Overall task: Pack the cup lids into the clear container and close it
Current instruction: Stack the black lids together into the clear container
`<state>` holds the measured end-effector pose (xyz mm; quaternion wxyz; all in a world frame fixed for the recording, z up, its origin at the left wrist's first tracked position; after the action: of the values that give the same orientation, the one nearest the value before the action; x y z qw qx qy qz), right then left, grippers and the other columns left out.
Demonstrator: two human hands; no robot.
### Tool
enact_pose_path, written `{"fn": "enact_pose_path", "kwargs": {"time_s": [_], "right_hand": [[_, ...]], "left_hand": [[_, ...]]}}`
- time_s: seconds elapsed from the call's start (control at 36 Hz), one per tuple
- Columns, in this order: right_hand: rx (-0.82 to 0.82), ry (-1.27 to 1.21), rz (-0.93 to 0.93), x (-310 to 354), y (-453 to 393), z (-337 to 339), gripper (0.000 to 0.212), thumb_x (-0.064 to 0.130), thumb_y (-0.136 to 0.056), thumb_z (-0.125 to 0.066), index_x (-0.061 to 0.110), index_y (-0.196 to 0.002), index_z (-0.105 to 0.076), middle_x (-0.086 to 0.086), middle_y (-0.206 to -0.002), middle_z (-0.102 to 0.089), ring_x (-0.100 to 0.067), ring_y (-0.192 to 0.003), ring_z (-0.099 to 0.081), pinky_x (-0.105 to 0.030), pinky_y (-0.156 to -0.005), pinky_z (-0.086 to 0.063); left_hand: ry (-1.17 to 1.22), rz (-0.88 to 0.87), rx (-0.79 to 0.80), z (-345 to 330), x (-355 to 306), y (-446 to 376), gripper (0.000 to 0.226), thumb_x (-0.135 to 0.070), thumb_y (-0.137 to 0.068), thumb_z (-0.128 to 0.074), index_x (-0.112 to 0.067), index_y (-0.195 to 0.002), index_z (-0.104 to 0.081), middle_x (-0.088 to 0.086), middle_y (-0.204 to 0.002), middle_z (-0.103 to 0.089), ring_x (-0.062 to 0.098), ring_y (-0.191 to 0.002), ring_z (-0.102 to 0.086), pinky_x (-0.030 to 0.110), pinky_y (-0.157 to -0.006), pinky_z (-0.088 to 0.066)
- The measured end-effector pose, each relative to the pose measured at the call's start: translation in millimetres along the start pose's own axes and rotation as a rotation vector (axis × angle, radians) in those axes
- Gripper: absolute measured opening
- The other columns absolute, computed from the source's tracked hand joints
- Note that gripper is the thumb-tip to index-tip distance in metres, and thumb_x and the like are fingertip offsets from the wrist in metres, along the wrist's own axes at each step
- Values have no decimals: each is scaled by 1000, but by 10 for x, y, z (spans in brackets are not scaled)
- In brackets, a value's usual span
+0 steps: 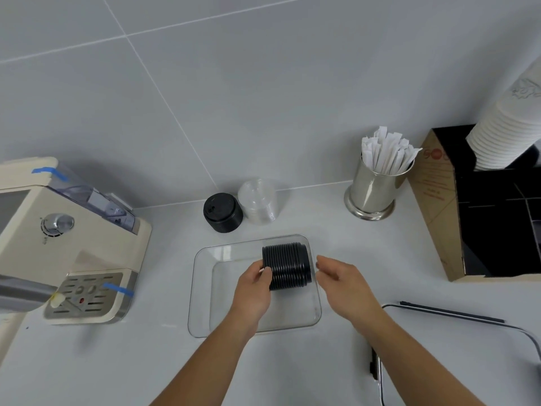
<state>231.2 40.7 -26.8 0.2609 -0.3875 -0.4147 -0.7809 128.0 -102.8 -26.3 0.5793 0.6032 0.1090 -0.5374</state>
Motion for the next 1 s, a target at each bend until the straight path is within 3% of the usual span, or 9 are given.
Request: {"fn": "enact_pose_path", "kwargs": {"time_s": [0.08, 0.19, 0.36, 0.42, 0.53, 0.61, 0.72, 0.86, 1.0], "right_hand": [[83, -26, 32, -46, -26, -49, 33, 16, -91, -47, 33, -104, -72, -3, -93, -76, -32, -84, -67, -44, -85, -55], [57, -55, 50, -35, -16, -42, 37, 16, -94, -49, 42, -104, -72, -5, -99, -76, -38, -99, -64, -44, -88, -55], [69, -115, 15, -10, 1, -59, 35, 17, -93, -50, 40, -104, -73, -9, -99, -74, -33, -81, -63, -37, -77, -52], [76, -151, -22, -20, -21, -66, 34, 17, -91, -49, 38, -104, -73, -14, -96, -72, -18, -70, -53, -32, -72, -45], [111, -242, -90, -55, -49, -44, 37, 22, -80, -47, 17, -107, -72, -6, -79, -60, -14, -76, -49, -36, -84, -51], [104, -313, -123, -11, -22, -10, 27, 21, -83, -52, 14, -100, -72, -1, -81, -60, -15, -79, -53, -56, -97, -47], [71, -502, -177, 45, 4, 48, 23, 5, -93, -57, 10, -83, -77, -5, -88, -64, -16, -85, -59, -34, -91, -53], [16, -590, -217, 77, -14, 109, 24, 8, -91, -64, 10, -114, -69, -7, -115, -70, -21, -108, -66, -35, -97, -52], [0, -654, -202, 196, -8, 202, 21, 8, -92, -64, 12, -112, -67, -11, -118, -68, -24, -109, -67, -34, -92, -51]], "left_hand": [[-14, -17, 3, -19, 1, -6, 25, -23, -102, -43, -33, -109, -64, -5, -110, -71, 14, -109, -63, 38, -106, -46], [-30, -4, 13, -19, -2, -2, 27, -26, -101, -43, -29, -118, -64, -4, -113, -70, 14, -110, -62, 38, -106, -46], [-30, 13, 1, -11, -15, 6, 28, -24, -101, -43, -26, -120, -64, -2, -112, -69, 15, -109, -61, 40, -106, -46], [-28, 19, 5, -6, -31, 9, 25, -22, -101, -44, -29, -113, -65, -3, -109, -70, 14, -107, -61, 39, -104, -47], [-31, 29, 4, 10, -47, 22, 23, -22, -100, -44, -34, -104, -64, -6, -108, -69, 13, -107, -61, 37, -103, -47], [-25, 33, -2, 34, -59, 44, 23, -24, -100, -44, -35, -102, -64, -6, -108, -69, 15, -110, -61, 38, -105, -46], [-24, 30, -3, 81, -63, 81, 23, -27, -101, -44, -36, -104, -64, -7, -111, -70, 16, -111, -62, 38, -107, -45], [32, 49, 11, 180, -58, 132, 23, -25, -100, -47, -34, -108, -67, -8, -113, -71, 10, -109, -64, 29, -98, -46], [105, 69, 1, 331, -17, 175, 30, -26, -99, -53, -22, -127, -61, -2, -121, -67, 14, -111, -64, 34, -102, -48]]}}
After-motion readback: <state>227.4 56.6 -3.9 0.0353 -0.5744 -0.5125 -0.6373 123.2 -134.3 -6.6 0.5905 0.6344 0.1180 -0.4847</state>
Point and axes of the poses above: each hand's wrist, its own y-axis away from the middle knuckle, its own z-axis out of the back of the hand, x = y × z, the point moved 1 cm from there along -y, towards the middle knuckle
